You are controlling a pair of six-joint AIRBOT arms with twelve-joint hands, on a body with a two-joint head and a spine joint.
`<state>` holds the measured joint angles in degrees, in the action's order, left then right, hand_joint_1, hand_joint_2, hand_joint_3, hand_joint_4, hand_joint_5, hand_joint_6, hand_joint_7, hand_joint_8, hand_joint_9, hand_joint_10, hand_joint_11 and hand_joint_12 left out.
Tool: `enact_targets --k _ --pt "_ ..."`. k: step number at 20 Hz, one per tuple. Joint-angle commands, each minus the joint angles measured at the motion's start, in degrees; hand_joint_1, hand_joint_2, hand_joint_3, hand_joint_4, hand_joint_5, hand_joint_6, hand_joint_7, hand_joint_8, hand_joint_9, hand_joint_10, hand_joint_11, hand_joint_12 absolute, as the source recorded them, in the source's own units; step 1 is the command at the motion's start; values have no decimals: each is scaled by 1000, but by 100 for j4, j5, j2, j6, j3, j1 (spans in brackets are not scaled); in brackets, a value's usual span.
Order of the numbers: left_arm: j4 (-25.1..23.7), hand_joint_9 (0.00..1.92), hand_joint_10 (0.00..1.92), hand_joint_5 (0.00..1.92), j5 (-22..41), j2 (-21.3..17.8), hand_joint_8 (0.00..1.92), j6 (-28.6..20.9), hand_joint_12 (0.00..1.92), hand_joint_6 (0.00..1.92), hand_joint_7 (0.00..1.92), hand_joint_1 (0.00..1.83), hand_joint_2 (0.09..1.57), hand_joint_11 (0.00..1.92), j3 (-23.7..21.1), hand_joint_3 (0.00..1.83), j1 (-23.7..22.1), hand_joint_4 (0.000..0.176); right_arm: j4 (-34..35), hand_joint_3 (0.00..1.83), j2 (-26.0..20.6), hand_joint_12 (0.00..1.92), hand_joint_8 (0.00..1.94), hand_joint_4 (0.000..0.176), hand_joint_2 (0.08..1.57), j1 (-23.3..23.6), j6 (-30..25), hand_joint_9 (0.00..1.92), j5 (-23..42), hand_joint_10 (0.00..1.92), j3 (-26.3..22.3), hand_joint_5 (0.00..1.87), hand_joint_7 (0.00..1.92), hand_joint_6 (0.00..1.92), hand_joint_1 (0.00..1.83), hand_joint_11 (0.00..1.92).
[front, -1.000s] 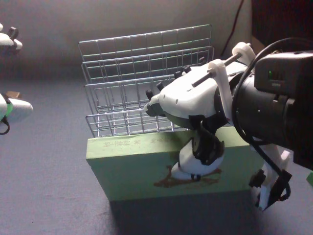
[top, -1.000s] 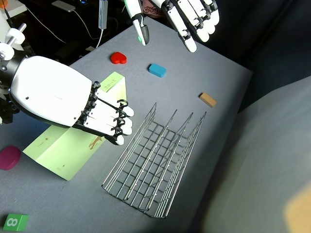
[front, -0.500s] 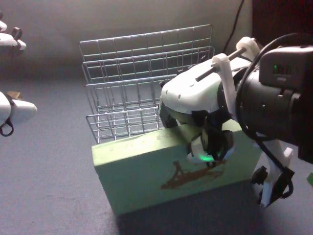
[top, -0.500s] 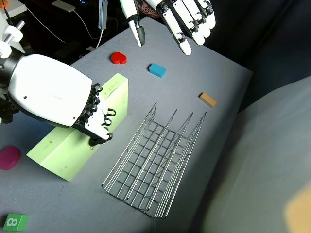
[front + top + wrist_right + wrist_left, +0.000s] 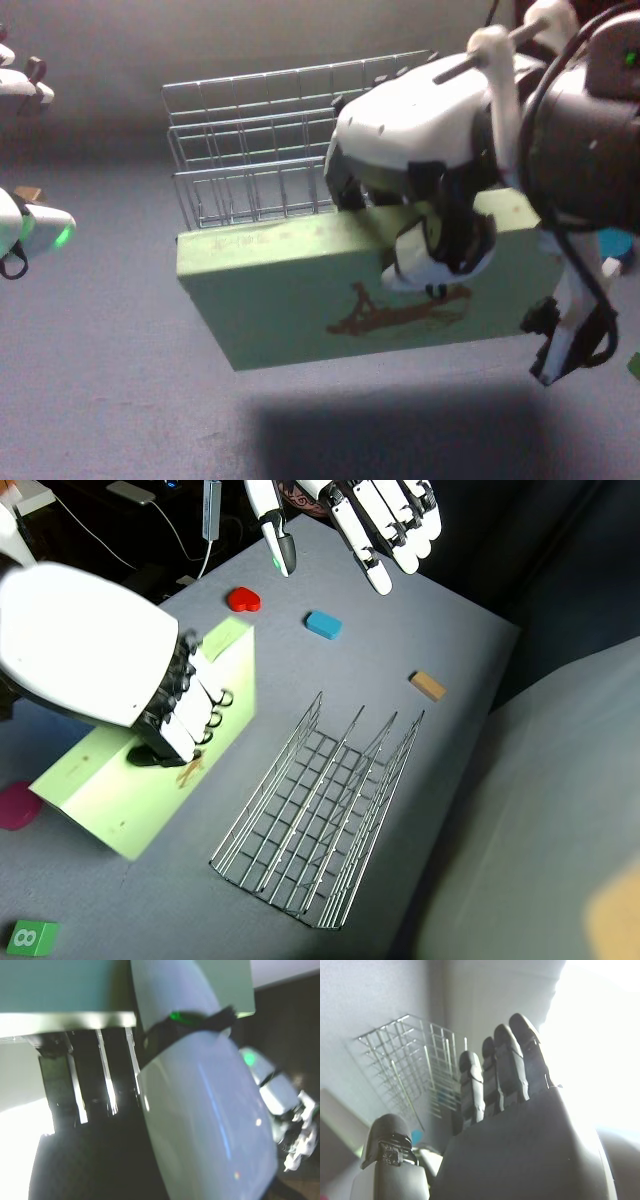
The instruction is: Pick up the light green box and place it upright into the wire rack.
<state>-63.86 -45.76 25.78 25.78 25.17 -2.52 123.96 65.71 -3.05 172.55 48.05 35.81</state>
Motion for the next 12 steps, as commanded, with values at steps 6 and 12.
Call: enact_targets --k 6,12 --pt "-473 219 2 278 128 -27 1 22 630 1 235 152 1161 0 8 0 -97 62 -358 0 -117 1443 1006 0 1137 669 -6 976 -272 1292 5 785 965 1092 1368 850" --pt "-473 220 2 282 87 -27 3 22 634 2 240 147 1163 0 23 1 -96 61 -628 0 3 1429 1107 0 1168 1101 -5 902 -631 1346 352 723 896 1190 1361 837"
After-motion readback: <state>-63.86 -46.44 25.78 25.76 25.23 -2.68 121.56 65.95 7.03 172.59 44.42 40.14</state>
